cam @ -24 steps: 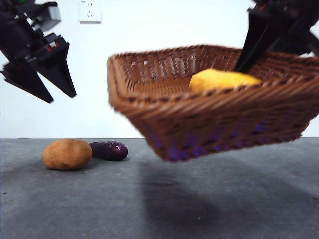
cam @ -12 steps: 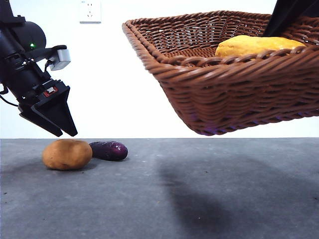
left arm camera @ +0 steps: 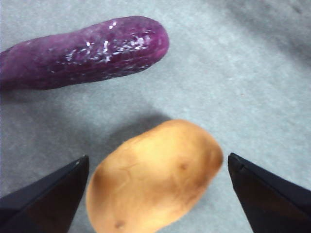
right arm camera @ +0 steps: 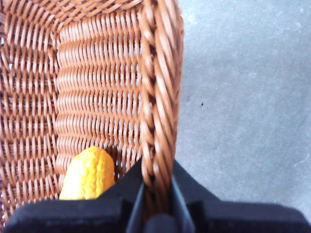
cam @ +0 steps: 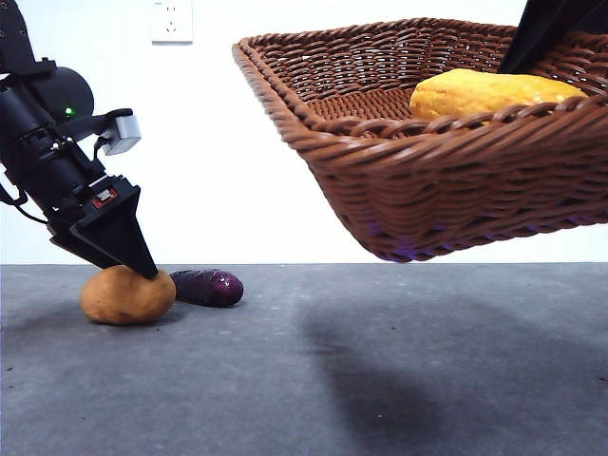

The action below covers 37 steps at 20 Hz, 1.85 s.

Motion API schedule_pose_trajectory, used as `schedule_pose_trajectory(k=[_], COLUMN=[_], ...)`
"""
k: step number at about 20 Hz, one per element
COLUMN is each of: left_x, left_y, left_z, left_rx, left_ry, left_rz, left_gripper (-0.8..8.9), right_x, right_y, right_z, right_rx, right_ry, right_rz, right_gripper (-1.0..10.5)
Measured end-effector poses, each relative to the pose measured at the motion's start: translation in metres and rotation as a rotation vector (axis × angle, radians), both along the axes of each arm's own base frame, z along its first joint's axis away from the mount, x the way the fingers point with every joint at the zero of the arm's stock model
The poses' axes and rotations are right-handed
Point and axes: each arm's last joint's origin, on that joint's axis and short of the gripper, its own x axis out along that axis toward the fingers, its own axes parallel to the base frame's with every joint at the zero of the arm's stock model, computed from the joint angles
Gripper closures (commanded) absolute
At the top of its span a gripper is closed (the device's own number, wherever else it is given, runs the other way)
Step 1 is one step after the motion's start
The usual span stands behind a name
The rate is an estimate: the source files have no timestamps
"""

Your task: Help me put the vegetables on the table into the basket

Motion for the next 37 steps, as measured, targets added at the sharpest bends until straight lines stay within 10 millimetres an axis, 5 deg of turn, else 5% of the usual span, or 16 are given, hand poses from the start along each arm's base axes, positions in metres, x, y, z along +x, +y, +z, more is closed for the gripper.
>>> schedule_pose_trajectory(k=[7,12,19,24,31,34,37], left_x=[0.005,0.003,0.0,-0.032,-0.131,-0.153,-0.148], left_y=[0.0,0.0,0.0,0.003,-0.009,-0.025,-0.058], left_z=[-0.021,-0.022,-0.015,0.049,0.154,0.167,0.155], left_rx=[0.007,-0.003,-0.032,-0.07,-0.146,-0.185,-0.192], left_ry=[0.059,0.097,0.141,0.069,-0.185,-0.217,-0.167], left_rz=[0.001,0.034,0.105,0.137,0.043,-0.034,-0.151], left_gripper=[3.68,7.99,8.21,8.19,8.19,8.19,8.19], right_x=[0.002,0.002,0.003,0.018,0.074,0.082,0.08], right_y=[0.001,0.001,0.0,0.004,0.03,0.034,0.047], right_z=[0.002,0.002,0.002,-0.009,-0.062,-0.077,-0.079], right_rx=[0.004,0.006,-0.026,-0.076,0.001,0.025,0.061], right_ry=[-0.028,-0.035,-0.047,-0.025,0.146,0.218,0.232], right_rz=[0.005,0.006,-0.033,-0.072,-0.033,-0.026,0.015], right_gripper=[9.6,9.6,9.6,9.6,9.6,9.6,9.6])
